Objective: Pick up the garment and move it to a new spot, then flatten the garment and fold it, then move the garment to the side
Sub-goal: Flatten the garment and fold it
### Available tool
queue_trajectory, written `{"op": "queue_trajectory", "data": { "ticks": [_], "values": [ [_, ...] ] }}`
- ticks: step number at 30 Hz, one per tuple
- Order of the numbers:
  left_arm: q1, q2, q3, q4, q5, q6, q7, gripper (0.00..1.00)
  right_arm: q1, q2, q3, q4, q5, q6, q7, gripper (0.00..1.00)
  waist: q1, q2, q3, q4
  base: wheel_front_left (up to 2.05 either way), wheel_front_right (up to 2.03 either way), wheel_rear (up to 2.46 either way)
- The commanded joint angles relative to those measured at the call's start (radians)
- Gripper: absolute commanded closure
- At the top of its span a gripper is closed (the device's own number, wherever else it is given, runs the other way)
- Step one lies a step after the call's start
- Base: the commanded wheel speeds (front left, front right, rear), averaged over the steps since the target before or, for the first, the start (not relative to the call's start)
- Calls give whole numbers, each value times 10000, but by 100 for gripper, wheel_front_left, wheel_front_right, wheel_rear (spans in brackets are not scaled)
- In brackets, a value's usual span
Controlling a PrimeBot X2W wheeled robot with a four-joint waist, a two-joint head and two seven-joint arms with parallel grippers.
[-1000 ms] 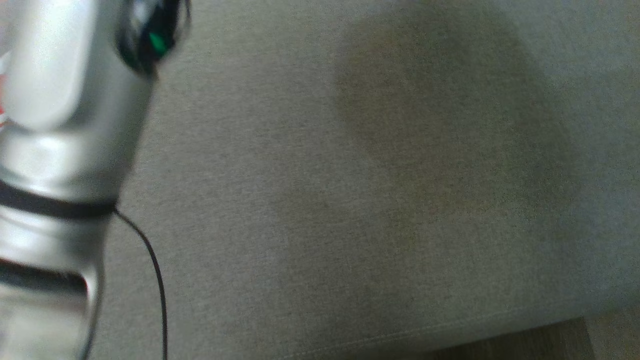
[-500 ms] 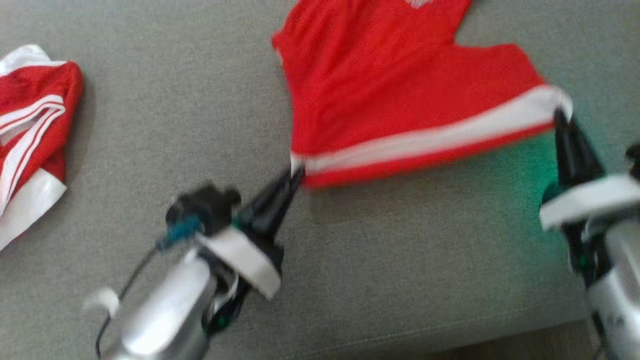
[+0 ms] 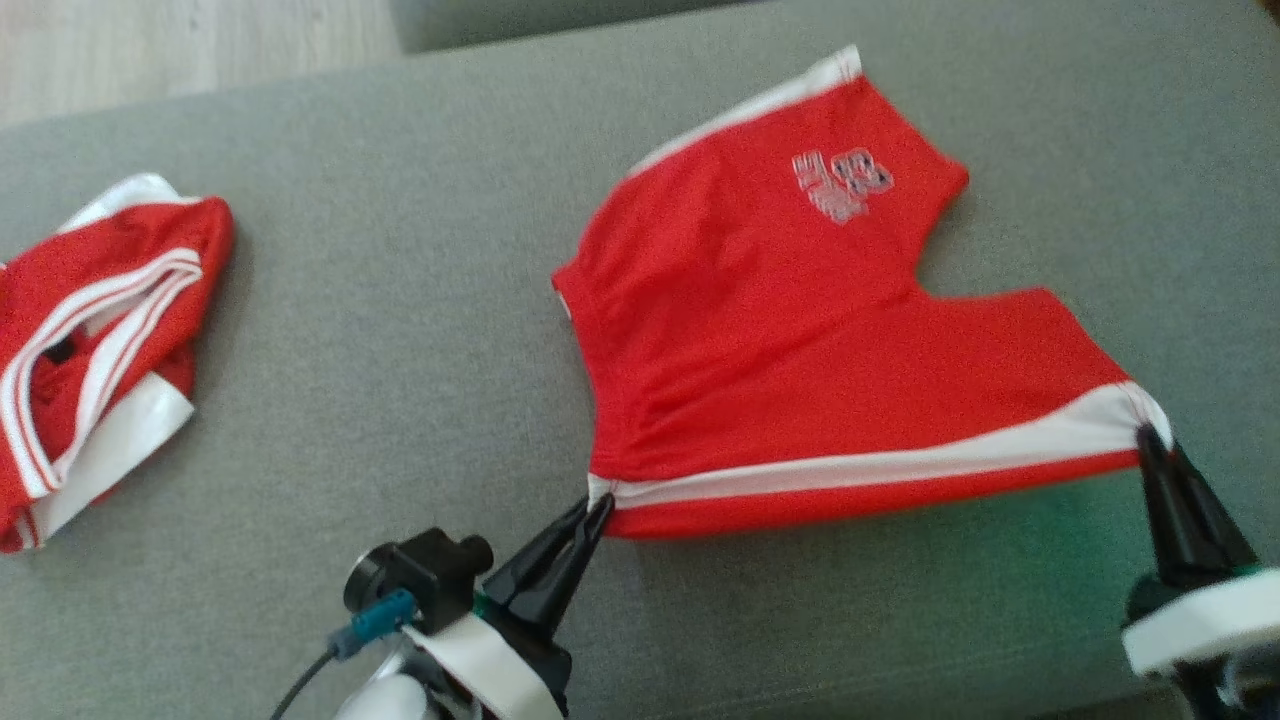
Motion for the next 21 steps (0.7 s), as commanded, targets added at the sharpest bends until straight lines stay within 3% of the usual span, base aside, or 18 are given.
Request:
{"op": "queue_trajectory", "data": {
  "ticks": [1,11,16,21],
  "values": [
    [-147,178,318,-318,13,12,-53,100,23,-197,-8,-439,-84,75,40,100,0,0,-346,70,0,0,0],
    [354,397,-86,-665,-449,12,-53,100,1697,160,-979,-2986,-432,75,1992,100,0,0,-1173,326,0,0,0],
    [-104,202,-394,-595,-618,12,-53,100,1174,271,-951,-2816,-397,75,2936,100,0,0,-951,424,0,0,0],
    [-1248,-97,-782,-218,-892,12,-53,100,-284,-209,-946,-1803,-179,75,3701,100,0,0,-446,728,0,0,0]
  ]
}}
